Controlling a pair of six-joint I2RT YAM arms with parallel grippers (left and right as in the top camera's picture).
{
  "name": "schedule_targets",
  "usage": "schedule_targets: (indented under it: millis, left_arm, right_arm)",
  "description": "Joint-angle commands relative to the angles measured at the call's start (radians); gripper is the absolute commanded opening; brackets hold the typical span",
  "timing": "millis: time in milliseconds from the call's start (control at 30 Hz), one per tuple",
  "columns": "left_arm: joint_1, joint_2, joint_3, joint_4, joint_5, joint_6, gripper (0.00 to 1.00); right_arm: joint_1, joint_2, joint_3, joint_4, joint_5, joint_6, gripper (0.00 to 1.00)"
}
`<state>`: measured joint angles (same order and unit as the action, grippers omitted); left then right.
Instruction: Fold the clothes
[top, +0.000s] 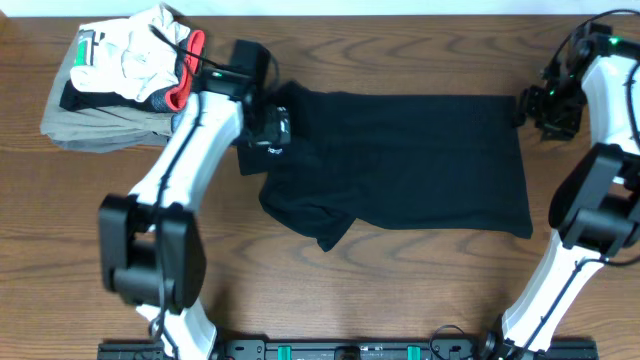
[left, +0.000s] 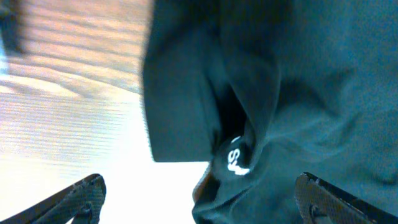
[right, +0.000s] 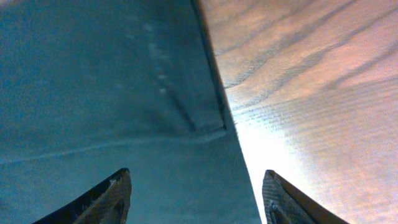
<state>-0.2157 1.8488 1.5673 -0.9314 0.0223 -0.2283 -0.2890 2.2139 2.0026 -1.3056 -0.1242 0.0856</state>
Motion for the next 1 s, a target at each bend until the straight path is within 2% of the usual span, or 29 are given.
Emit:
schedule_targets:
  millis: [0, 100, 233, 367, 500, 633, 733, 967]
  left_arm:
    - [0.021, -0.167, 0.051, -0.03, -0.01, 0.0, 0.98]
    - [0.021, -0.251, 0.051, -0.084, -0.006, -0.033, 0.98]
    - [0.018, -0.315, 0.045, -0.193, 0.05, -0.053, 0.98]
    - [0.014, -0.323, 0.008, -0.296, 0.098, -0.092, 0.98]
    - [-0.034, -0.323, -0.103, -0.322, 0.131, -0.091, 0.98]
    - [-0.139, -0.322, -0.246, -0.243, 0.162, -0.083, 1.0]
    - [-0.245, -0.32, -0.338, -0.131, 0.196, -0.039, 0.97]
    - [-0.467, -0.291, -0.448, 0.101, 0.178, 0.223, 0.93]
  right_arm:
    - [-0.005, -0.163, 0.046, -0.028, -0.059, -0.006, 0.66]
    - [-0.004, -0.24, 0.046, -0.082, -0.06, -0.006, 0.65]
    - [-0.005, -0.333, 0.044, -0.165, -0.056, 0.001, 0.56]
    - [-0.003, -0.415, 0.021, -0.243, -0.016, 0.046, 0.55]
    - [0.002, -0.515, -0.085, -0.247, 0.008, 0.072, 0.56]
    - [0.005, -0.613, -0.245, -0.186, 0.008, 0.087, 0.57]
    - [0.007, -0.671, -0.374, -0.103, -0.003, 0.101, 0.59]
    - [0.013, -0.691, -0.544, 0.017, -0.076, 0.1, 0.58]
